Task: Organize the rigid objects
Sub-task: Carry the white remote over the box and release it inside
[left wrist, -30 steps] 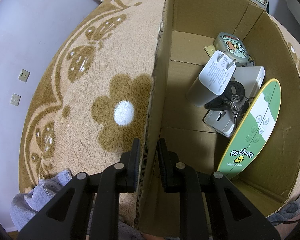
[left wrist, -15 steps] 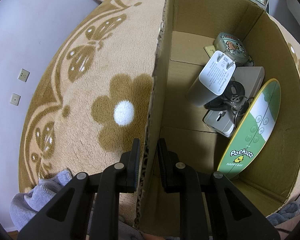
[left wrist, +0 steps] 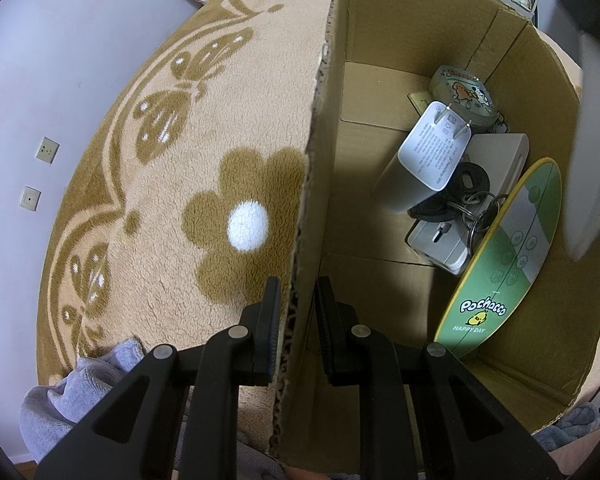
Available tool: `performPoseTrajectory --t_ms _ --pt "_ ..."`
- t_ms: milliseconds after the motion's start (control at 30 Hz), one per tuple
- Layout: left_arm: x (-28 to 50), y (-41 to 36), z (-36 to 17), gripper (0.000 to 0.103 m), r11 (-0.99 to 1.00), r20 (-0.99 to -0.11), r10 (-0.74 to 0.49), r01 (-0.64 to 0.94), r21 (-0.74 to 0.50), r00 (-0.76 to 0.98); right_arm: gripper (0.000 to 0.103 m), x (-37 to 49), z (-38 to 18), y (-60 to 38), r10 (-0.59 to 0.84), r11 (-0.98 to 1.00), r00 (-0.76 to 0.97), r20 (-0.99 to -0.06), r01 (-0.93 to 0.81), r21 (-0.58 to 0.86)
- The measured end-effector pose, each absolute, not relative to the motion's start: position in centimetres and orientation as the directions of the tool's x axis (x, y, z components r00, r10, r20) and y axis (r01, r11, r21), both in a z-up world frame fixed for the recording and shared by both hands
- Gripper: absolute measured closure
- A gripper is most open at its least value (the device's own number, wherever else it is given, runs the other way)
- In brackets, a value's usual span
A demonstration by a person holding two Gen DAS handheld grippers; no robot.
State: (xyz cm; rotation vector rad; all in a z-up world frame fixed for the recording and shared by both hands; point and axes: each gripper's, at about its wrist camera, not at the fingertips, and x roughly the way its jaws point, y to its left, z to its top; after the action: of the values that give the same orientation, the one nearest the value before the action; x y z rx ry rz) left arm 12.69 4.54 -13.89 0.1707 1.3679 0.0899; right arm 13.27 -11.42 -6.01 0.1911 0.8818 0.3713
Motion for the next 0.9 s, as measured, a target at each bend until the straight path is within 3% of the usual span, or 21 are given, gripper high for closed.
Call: performPoseTrajectory --t_ms 467,900 --pt "12.7 4.7 -13.9 0.086 0.985 -0.967 0.157 0.034 0.168 0.2 0.059 14.6 -10.5 -11.3 0.445 0.893 0.477 -0.758 -0.177 0.413" --pt "12.7 4.7 -13.9 0.085 0.986 -0.967 0.156 0.032 0.166 0.2 0.059 14.7 -10.5 -10.6 0.407 0.912 0.502 -0.763 -0.172 0.373"
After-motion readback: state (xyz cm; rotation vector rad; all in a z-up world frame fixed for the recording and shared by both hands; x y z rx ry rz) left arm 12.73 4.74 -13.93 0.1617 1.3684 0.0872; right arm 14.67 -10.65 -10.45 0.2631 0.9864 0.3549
